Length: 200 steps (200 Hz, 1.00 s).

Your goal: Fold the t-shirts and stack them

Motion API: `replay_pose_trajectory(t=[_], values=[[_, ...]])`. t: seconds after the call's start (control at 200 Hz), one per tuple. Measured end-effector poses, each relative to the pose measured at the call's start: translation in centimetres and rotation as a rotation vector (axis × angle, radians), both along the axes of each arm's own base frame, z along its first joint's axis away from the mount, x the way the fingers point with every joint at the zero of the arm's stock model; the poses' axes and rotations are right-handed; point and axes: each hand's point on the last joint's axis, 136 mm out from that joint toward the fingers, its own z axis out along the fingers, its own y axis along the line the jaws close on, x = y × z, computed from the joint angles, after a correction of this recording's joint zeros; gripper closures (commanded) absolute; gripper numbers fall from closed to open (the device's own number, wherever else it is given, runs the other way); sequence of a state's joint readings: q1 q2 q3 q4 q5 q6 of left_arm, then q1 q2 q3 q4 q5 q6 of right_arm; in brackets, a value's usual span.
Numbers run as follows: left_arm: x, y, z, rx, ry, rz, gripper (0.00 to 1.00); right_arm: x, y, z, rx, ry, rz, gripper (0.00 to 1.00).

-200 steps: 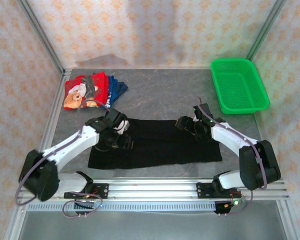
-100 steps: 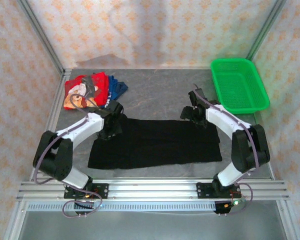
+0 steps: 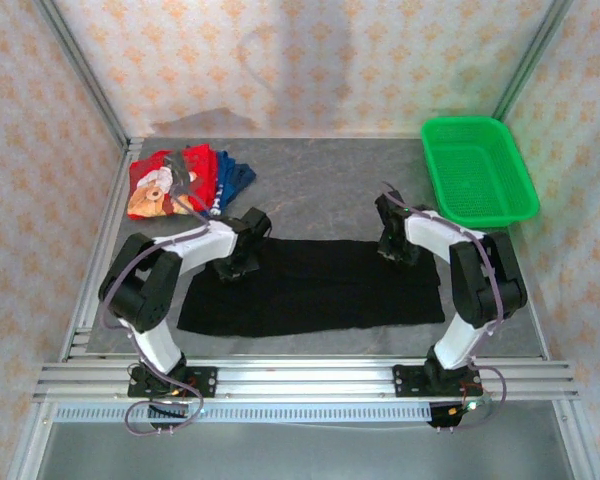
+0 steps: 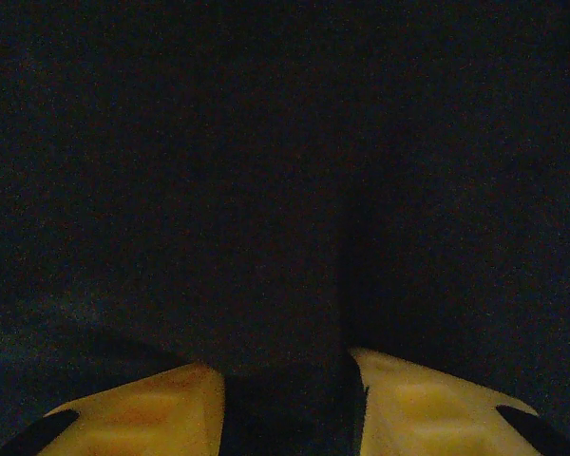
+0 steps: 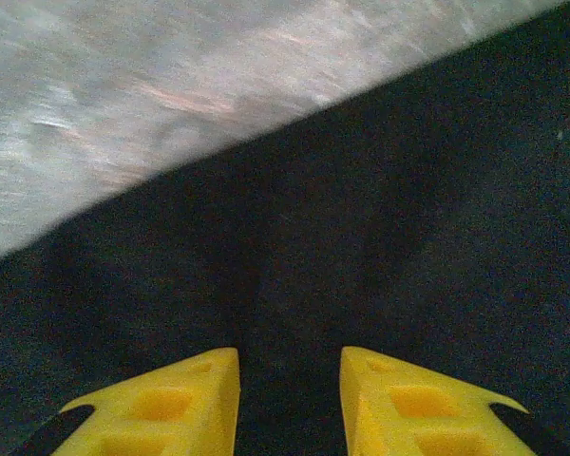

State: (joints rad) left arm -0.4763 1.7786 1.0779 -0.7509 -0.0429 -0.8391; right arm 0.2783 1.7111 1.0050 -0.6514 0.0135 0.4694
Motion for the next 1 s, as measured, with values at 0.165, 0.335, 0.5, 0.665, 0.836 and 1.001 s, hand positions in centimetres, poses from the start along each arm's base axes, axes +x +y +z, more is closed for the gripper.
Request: replay_pose_trajectory(t=[0.165, 0.335, 0.5, 0.665, 0.836, 1.001], values=[[5.2, -3.2, -0.1, 0.042, -0.026, -0.061, 0.66, -1.8, -0.8, -0.4, -0.014, -0.002, -0.047, 0.71], [13.1, -7.0, 0.3, 0.06, -0.097, -0.139, 0.66, -5.9, -0.2, -0.5, 0.021, 0.011, -0.062, 0.69], [21.9, -10.6, 0.6, 0.036, -0.206, -0.186, 0.65, -8.4, 2.2, -0.7, 0.1, 0.04, -0.07, 0.66], [27.2, -11.4, 0.8, -0.041, -0.309, -0.168, 0.65, -9.6, 6.5, -0.6, 0.208, 0.056, -0.064, 0.62], [30.2, -11.1, 1.1, -0.192, -0.372, -0.128, 0.63, -10.7, 12.3, -0.3, 0.366, 0.044, -0.106, 0.54], [34.0, -12.2, 1.7, -0.355, -0.491, -0.119, 0.61, -11.9, 17.2, 0.1, 0.49, 0.028, -0.181, 0.49]])
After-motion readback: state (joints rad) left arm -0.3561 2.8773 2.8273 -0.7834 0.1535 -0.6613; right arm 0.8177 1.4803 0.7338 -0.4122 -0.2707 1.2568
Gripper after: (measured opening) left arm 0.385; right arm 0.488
